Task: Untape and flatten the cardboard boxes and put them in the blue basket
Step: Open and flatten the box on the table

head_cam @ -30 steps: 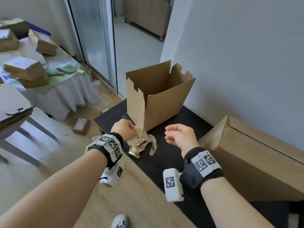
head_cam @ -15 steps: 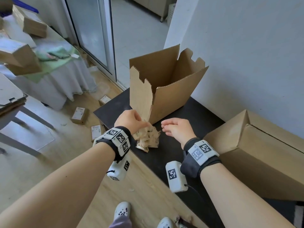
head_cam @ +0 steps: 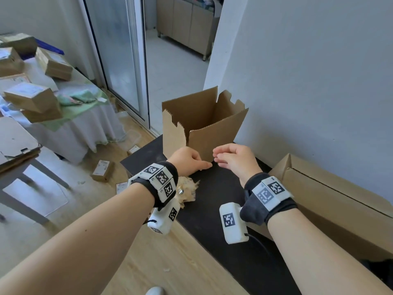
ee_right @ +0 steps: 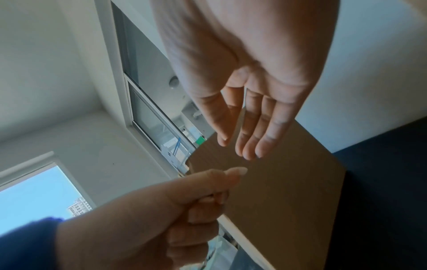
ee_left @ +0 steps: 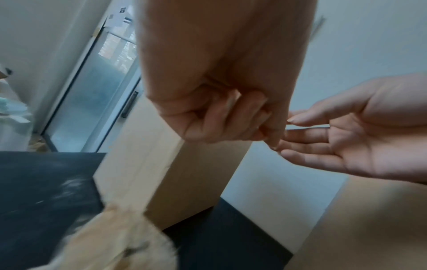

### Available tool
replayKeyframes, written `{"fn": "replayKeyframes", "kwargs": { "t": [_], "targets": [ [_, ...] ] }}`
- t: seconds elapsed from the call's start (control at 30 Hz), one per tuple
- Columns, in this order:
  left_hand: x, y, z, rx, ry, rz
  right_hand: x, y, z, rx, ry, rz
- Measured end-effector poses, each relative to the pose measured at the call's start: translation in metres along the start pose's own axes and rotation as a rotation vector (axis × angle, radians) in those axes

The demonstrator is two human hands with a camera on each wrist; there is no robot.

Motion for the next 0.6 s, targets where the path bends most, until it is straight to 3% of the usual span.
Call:
{"fn": "replayKeyframes", "kwargs": {
  "t": [0.27, 0.47, 0.6],
  "targets": [
    [-0.113, 0.023, -0.002, -0.134, 0.181, 0.085, 0.017, -0.108, 0.045, -0.23, -0.103, -0.022],
    [-0.173, 0.075, -0.009, -0.036, 0.206, 0.183, -0.008, -0.215, 0.102, -0.578, -0.122, 0.0],
    [-0.193, 0.106, -0.012, 0.055, 0.197, 0.063, -0.038, -0.281, 0.149, -0.842, 0.004, 0.185]
  ]
}}
Point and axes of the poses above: each hand's wrist, its own z-axis away from the middle knuckle, its own y-axis out of the palm, x = y × z, the point moved 8 cm from there along -z, towards the middle knuckle, and after that the axes turned 4 degrees about x, right-handed, at the moved point
